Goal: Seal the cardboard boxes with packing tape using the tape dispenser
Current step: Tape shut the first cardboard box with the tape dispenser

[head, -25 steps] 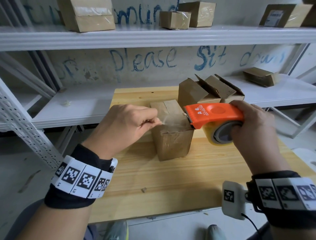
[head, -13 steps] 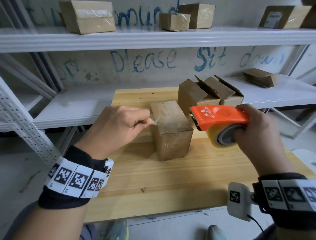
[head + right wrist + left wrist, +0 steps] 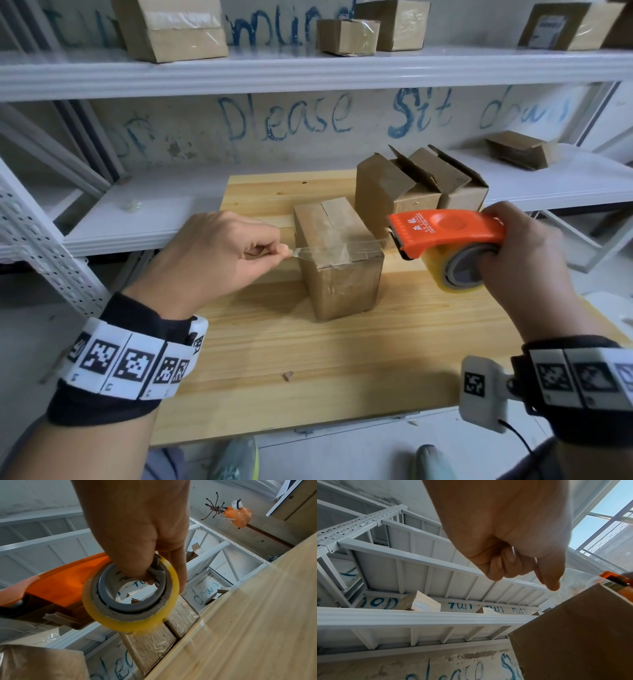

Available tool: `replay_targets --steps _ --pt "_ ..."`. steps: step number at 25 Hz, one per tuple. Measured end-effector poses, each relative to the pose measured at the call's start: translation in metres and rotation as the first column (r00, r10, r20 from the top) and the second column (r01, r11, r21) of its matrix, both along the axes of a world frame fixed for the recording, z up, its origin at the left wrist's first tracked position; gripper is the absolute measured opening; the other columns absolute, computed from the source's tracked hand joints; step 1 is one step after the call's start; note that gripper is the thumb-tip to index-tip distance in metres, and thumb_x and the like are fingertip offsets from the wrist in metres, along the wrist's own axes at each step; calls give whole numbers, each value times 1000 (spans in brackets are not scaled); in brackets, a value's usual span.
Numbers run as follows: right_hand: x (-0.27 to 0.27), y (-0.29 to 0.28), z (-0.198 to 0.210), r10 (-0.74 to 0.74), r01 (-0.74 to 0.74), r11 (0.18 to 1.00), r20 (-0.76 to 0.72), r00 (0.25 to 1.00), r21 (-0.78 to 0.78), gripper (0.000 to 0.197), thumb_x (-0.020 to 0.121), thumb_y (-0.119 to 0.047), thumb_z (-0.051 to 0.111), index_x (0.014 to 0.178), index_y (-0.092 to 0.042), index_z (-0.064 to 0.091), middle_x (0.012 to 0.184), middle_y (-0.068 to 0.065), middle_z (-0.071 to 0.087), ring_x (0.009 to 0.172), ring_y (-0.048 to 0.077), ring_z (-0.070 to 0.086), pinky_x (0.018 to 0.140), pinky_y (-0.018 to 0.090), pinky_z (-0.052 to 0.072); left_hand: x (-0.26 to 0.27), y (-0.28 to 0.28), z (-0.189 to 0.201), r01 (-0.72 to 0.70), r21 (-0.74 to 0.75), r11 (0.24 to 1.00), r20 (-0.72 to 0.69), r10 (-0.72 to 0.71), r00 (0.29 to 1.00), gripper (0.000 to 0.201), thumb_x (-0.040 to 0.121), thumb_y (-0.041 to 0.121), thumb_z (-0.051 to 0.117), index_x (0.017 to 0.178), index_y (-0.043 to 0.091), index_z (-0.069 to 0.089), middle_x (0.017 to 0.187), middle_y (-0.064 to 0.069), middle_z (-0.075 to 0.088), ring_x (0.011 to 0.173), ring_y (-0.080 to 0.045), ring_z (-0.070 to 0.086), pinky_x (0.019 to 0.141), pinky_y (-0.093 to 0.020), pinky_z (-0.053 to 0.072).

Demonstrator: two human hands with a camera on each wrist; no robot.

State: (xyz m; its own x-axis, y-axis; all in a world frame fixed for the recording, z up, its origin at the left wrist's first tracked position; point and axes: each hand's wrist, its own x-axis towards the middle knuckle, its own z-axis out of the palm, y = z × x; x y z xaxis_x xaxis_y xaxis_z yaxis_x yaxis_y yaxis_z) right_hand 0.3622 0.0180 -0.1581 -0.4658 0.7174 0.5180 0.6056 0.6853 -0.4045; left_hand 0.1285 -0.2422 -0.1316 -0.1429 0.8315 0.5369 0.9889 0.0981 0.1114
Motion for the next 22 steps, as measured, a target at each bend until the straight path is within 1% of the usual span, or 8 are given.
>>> replay_targets --steps 4,7,11,14,16,17,19,22 --pt "-1 -2 2 -4 4 1000 10 1000 -1 47 66 14 62 108 -6 64 73 11 54 74 25 41 69 33 36 8 -1 2 -22 -30 999 -14 22 1000 36 85 18 77 57 21 55 51 10 42 49 -11 36 49 -20 33" --pt "1 -1 1 -5 6 1000 34 999 -21 45 63 14 62 103 -6 64 70 5 50 71 26 43 67 33 37 18 3 -1 -22 -157 987 -49 14 999 43 81 17 77 55 24 44 49 9 32 48 -11 29 50 -15 22" --pt "3 1 -4 -16 21 997 64 998 -71 43 64 12 66 101 -9 63 71 7 53 67 26 44 63 28 33 23 8 -5 -30 -259 965 0 31 1000 49 80 20 78 53 24 38 44 9 22 46 -11 28 50 -14 21" --pt "2 -2 -6 -15 24 995 89 996 -98 41 66 10 67 101 -10 63 74 8 58 66 26 46 58 27 31 26 13 -8 -77 -257 963 20 85 996 36 81 26 78 55 30 53 42 16 28 44 2 34 52 -12 18" --pt "0 -6 -4 2 8 995 105 994 -98 40 65 13 67 99 -9 61 72 6 57 62 22 43 52 26 28 26 17 -8 -108 -292 950 40 125 991 14 86 29 75 73 34 74 42 18 38 49 5 40 54 -16 25" --pt "-1 -9 -3 11 -1 996 109 994 -91 40 65 14 67 98 -8 61 68 3 53 59 18 40 50 24 27 26 18 -6 -121 -332 936 55 147 988 9 89 31 73 83 36 77 43 17 44 53 6 44 56 -18 28" --pt "-2 -16 1 29 -20 996 111 993 -81 39 65 15 68 96 -7 60 63 -6 43 56 9 34 51 16 24 27 18 -1 -131 -406 904 93 184 979 14 91 40 70 78 39 72 50 28 50 60 11 48 57 -18 30" --pt "-2 -21 3 44 -34 995 106 993 -96 36 67 16 64 96 -4 60 64 -9 40 58 3 33 52 15 25 26 18 0 -132 -465 875 183 241 953 44 87 63 61 61 27 64 47 10 44 50 -8 42 52 -20 33"
